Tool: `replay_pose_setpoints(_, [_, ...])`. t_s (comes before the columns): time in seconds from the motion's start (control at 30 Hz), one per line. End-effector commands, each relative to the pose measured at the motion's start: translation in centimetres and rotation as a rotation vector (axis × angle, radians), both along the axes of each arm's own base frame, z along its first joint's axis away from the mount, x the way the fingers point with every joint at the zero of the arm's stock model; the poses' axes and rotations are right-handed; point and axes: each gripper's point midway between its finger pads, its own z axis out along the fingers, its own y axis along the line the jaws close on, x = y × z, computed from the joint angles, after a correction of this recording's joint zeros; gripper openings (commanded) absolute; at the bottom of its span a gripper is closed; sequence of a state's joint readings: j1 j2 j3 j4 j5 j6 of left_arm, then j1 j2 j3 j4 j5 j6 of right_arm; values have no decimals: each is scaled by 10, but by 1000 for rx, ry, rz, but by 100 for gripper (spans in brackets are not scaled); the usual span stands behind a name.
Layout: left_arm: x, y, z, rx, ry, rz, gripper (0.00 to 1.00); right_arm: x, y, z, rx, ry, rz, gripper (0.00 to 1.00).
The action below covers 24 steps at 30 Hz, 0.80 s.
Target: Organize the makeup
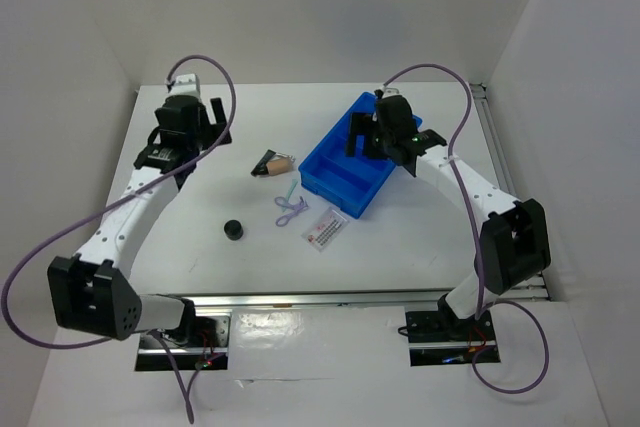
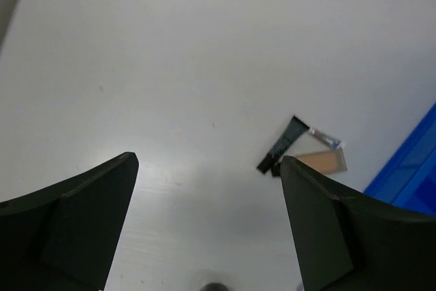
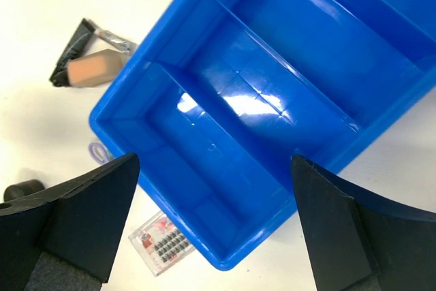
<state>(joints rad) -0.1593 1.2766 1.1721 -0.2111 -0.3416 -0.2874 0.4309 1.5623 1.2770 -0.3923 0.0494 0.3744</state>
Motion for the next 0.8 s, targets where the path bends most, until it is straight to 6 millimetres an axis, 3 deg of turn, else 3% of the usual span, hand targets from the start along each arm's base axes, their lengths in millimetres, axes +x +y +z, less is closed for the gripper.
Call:
replay_pose_setpoints(0.0, [-11,-24,-43,-138,181,-39,100,0,-6,16,4,-49,-55,99])
replay_pose_setpoints(0.03, [-22,-24,-62,-142,285,-19,100,0,-6,16,4,-49,-55,99])
replay_pose_setpoints(0.07, [-24,-28,-65,-185,326,23,100,-1,-9,14,-6,-41,-62,99])
replay_pose_setpoints(0.13, [-35,-26,-101,-201,470,92,100,2,-10,14,-13,-46,-73,99])
replay_pose_setpoints(0.23, [-63,-49,-141,-288,628,34,100,1,-11,9,-35,-34,-61,99])
replay_pose_setpoints(0.27, [-73,-47,-155,-280,668,42,100,1,-11,9,-35,-34,-61,99])
replay_pose_setpoints(0.5, [-115,-58,-190,-300,770,15,100,0,-13,5,-45,-28,-68,99])
replay_pose_setpoints(0.63, [-128,-55,-199,-285,780,69,100,-2,-8,5,-25,-19,-41,99])
replay_pose_setpoints(0.77, [-137,-54,-223,-251,872,119,100,1,-6,13,-17,-35,-41,99])
